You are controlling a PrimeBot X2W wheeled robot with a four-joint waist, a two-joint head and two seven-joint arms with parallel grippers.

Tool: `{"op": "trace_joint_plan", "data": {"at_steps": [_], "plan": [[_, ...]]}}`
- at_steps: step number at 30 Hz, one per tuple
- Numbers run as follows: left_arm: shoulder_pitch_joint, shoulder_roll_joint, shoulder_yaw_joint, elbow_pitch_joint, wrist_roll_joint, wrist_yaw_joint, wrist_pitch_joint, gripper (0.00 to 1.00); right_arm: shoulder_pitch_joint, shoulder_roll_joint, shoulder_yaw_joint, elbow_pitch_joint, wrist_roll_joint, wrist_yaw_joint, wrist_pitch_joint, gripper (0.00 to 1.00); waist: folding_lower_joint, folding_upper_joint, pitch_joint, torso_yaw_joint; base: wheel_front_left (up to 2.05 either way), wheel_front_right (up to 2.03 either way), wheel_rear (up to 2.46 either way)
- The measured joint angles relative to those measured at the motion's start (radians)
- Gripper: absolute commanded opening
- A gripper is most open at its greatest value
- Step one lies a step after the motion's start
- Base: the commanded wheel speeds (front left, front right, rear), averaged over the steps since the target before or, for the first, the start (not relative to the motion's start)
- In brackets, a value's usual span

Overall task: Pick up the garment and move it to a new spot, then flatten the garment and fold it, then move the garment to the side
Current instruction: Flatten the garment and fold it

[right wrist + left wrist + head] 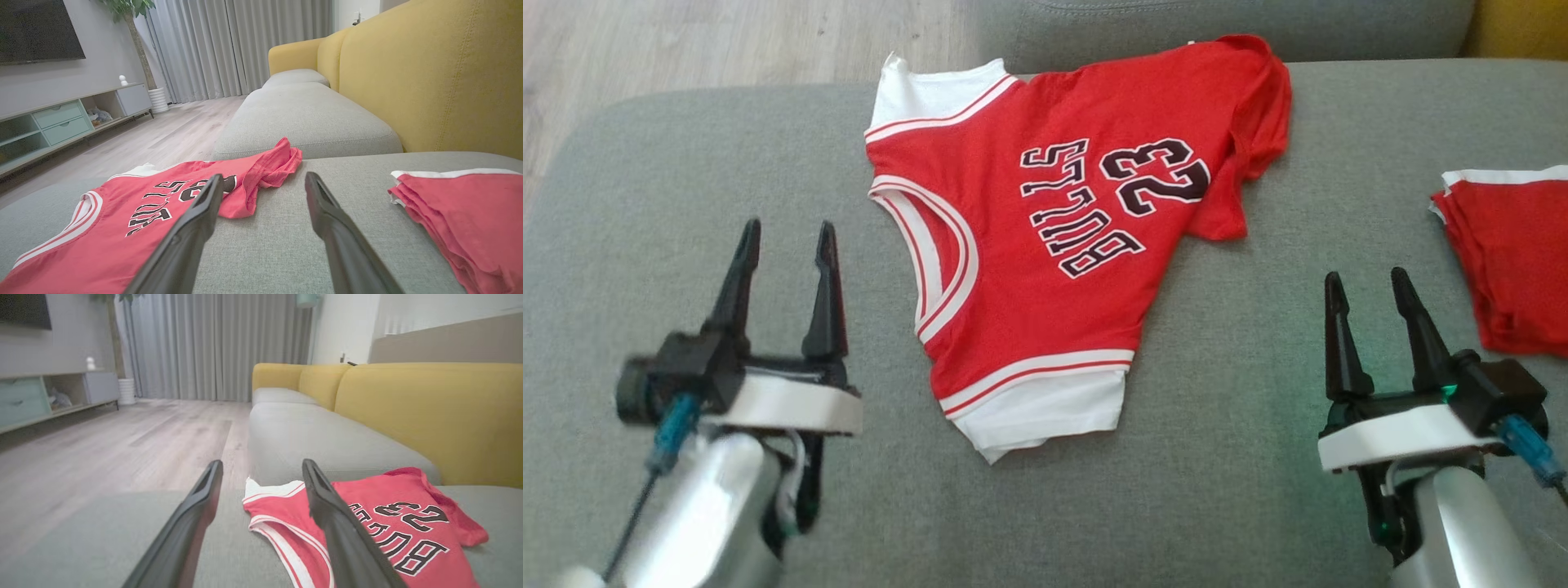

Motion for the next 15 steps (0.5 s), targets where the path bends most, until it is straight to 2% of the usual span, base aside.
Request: {"op": "trace_joint_plan", "data": {"at_steps": [3, 6, 9, 15], "plan": [[0.068, -0.077, 0.072, -0.001, -0.004, -0.003, 0.0, 1.0, 0.0, 0.0, -0.005, -0.009, -0.01, 0.0, 0.0, 1.0, 0.0, 0.0, 0.007, 0.007, 0.0, 0.0, 0.0], [0.12, -0.144, 0.122, 0.01, 0.026, -0.038, 0.0, 1.0, -0.001, 0.0, -0.01, -0.009, -0.027, 0.0, 0.0, 1.0, 0.0, 0.0, 0.023, 0.016, 0.0, 0.0, 0.0], [0.119, -0.183, 0.148, 0.022, 0.084, -0.081, 0.0, 1.0, -0.013, 0.0, -0.012, 0.016, -0.038, 0.0, 0.0, 1.0, 0.0, 0.0, 0.047, 0.026, 0.0, 0.0, 0.0], [0.088, -0.236, 0.21, 0.059, 0.15, -0.15, 0.0, 1.0, -0.179, -0.001, -0.043, 0.191, -0.078, 0.0, 0.073, 1.0, 0.0002, 0.0, 0.106, 0.047, 0.0, 0.0, 0.0]]}}
